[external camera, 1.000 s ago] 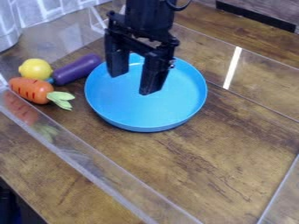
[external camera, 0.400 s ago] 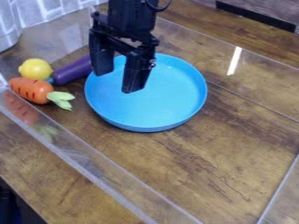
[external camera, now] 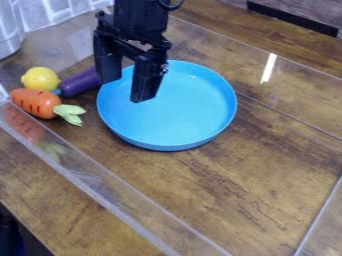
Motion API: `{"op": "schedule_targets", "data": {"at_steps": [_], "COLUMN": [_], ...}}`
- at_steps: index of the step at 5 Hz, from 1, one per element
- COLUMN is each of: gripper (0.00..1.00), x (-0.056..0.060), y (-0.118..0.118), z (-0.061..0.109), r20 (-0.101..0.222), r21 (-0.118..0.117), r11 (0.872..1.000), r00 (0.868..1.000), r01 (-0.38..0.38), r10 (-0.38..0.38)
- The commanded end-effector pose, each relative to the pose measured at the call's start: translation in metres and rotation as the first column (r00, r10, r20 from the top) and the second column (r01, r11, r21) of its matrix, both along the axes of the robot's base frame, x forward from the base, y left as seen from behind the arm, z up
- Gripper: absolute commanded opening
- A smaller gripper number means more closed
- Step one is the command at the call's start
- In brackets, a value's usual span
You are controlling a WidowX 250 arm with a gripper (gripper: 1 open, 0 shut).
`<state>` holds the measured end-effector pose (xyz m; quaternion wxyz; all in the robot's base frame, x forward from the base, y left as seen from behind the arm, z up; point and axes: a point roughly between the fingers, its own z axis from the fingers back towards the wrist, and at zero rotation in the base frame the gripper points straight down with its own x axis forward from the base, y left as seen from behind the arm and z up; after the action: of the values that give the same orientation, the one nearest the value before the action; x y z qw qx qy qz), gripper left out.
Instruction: Remove the purple eggplant from inside the blue tray and put it on the table
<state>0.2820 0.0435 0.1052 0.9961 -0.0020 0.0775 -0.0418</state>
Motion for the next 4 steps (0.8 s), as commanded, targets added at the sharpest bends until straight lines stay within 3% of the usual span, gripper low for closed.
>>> {"op": "schedule_targets", "data": {"at_steps": [1,4], "gripper": [1.0,1.0], "x": [0.001,0.004], "y": [0.011,0.03], "z": [0.009,0.004], "r20": [0.037,0.039], "r21": [0.007,0.01], "r11": [1.0,1.0], "r00": [0.999,0.999], "r01": [-0.025,-0.03], "r10": [0.024,0.029]}}
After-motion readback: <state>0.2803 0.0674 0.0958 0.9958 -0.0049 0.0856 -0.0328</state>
